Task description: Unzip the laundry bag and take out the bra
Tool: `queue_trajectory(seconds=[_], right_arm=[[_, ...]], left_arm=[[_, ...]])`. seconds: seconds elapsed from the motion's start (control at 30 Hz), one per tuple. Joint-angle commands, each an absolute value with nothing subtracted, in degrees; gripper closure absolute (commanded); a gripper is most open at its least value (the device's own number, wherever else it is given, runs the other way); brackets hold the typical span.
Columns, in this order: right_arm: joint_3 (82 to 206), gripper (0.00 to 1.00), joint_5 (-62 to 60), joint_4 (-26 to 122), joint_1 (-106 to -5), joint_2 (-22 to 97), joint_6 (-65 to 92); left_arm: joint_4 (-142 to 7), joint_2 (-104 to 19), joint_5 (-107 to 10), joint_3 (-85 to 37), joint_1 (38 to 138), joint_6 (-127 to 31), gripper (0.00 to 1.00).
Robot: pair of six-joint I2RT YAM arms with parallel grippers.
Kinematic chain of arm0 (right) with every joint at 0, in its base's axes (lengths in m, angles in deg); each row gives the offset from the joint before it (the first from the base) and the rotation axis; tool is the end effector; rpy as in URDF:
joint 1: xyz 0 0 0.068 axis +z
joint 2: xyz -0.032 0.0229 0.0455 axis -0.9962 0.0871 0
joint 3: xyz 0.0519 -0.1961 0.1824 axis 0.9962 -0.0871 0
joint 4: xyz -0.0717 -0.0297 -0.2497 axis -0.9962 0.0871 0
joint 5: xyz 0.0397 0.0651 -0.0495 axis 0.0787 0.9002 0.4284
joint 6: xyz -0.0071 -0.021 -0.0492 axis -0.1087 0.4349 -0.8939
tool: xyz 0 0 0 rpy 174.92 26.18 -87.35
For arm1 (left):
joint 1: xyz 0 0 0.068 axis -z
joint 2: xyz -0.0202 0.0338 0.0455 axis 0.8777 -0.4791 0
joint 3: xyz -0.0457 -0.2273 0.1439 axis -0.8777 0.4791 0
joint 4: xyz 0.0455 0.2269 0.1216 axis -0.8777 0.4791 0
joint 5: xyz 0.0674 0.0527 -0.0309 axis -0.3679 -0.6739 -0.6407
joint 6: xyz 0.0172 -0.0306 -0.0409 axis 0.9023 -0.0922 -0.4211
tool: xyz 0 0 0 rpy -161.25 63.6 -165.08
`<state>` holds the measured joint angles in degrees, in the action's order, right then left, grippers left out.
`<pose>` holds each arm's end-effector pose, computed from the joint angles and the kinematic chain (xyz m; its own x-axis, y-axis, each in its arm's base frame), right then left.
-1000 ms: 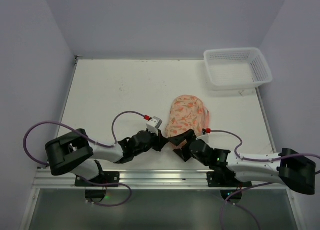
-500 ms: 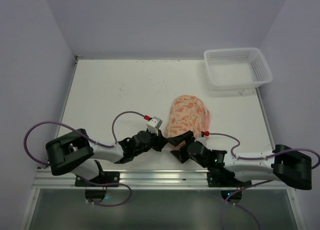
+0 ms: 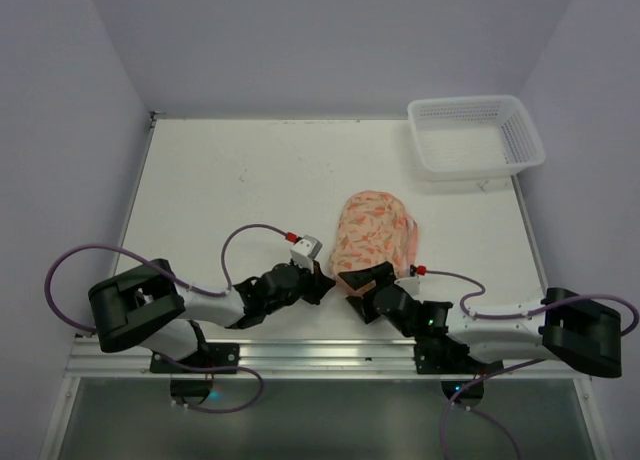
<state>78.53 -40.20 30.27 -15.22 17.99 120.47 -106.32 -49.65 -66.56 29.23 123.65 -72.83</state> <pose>0.0800 0.1631 0.1330 -0.5155 0.8550 0.0570 0.4373 0.2053 0.8756 0.1211 -0.2175 0.1399 -0.6228 -0.0848 -0.7778 0.5319 0.6832 -0.5003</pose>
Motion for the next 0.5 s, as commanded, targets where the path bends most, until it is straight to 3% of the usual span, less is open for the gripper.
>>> queue_trajectory(seconds=[0.0,0.47], right_arm=[[78.0,0.21,-47.3,32.1,-14.9,17.5,123.5],[76.5,0.49,-48.4,25.1,-14.9,23.2,123.7]], left_arm=[[-109.5,-47.7,-67.0,30.0,123.9,-72.1,1.0],[-111.4,-47.0,-61.9,30.6,123.9,-71.6,1.0]])
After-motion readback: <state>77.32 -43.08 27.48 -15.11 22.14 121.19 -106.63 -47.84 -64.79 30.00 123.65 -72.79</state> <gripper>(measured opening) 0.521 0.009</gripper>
